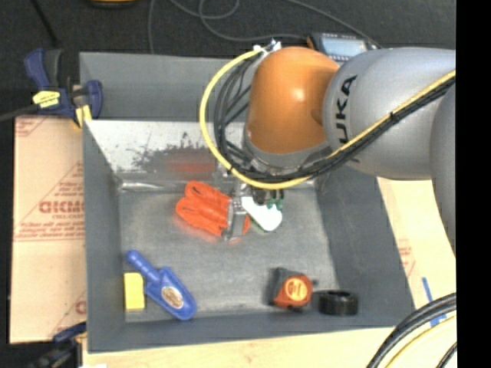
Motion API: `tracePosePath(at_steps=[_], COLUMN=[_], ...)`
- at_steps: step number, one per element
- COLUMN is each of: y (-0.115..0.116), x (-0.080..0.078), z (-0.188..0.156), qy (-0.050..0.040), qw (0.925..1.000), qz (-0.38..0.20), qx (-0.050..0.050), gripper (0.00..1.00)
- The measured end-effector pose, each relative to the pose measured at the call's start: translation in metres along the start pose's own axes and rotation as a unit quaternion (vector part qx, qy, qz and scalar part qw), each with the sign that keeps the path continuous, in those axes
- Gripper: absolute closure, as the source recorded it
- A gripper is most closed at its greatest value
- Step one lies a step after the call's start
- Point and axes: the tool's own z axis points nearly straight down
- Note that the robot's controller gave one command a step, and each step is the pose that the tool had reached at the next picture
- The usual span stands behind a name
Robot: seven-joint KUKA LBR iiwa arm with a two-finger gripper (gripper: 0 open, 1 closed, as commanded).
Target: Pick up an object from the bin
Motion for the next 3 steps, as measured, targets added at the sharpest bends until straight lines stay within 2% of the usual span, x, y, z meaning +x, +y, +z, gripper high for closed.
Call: tracePosePath(at_steps=[1, 2, 3], y=[0.01, 0.01, 0.021], x=[-0.02, -0.021, -0.048], z=[0.105, 0.103, 0.121], qy=[0.0025, 0.0005, -0.0017], qw=[0.998, 0.9979, 0.9981], qz=[0.064, 0.064, 0.061], qx=[0.001, 0.0, 0.0], gripper=[1.0, 1.0, 1.0])
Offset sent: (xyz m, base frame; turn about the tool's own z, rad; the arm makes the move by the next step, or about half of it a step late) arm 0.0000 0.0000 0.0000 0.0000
